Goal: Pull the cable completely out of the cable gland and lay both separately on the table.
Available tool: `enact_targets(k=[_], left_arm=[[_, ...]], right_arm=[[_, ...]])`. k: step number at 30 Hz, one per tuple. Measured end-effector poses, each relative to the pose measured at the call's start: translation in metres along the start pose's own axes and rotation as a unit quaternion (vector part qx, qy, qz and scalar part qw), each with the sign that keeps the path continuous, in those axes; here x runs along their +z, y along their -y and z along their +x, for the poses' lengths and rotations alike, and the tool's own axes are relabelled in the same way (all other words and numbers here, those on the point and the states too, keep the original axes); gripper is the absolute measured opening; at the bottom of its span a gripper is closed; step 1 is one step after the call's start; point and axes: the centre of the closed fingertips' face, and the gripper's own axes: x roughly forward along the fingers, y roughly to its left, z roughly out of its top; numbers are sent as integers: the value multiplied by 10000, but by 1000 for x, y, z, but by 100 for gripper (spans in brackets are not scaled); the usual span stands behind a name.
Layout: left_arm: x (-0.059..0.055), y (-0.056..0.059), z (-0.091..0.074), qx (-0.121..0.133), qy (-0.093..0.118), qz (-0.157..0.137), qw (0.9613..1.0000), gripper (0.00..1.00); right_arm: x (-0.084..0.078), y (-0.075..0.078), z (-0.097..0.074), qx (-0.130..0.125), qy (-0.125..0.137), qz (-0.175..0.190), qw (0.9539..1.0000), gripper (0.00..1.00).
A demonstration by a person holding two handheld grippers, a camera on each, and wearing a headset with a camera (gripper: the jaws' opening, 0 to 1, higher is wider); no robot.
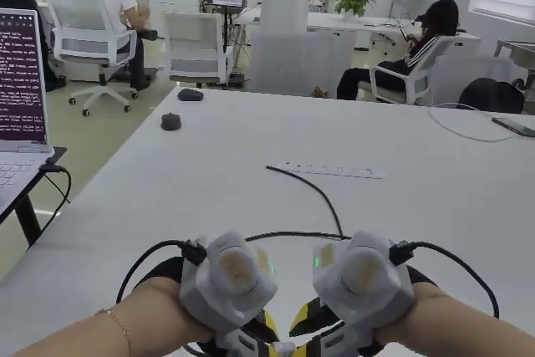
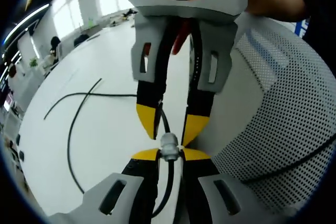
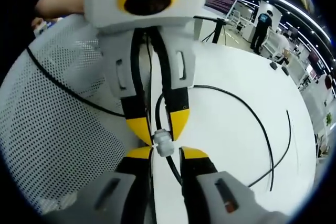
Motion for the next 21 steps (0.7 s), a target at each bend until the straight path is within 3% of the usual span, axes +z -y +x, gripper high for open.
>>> enact_targets(k=[3,8,12,17,19,21], left_arm=[[3,0,-2,33,66,108,9999,16],[1,0,-1,5,50,80,10000,16],[3,-2,-4,-76,219,-371,9990,16],[9,-2,-8,-275,508,-1131,9919,16],[10,-3,-7,-262,518,-1054,9927,16],[10,-4,-6,-204,506,-954,9939,16]], right_arm=[[-4,-2,3,91,-163,-4,9998,17],[-3,-1,3,-115,-176,50,9998,13],[0,1,-1,-493,-298,-474,9972,12],[2,2,-8,-890,-440,-1217,9876,12],[2,2,-9,-926,-419,-1121,9885,13],[0,5,-9,-965,-278,-656,9928,14]])
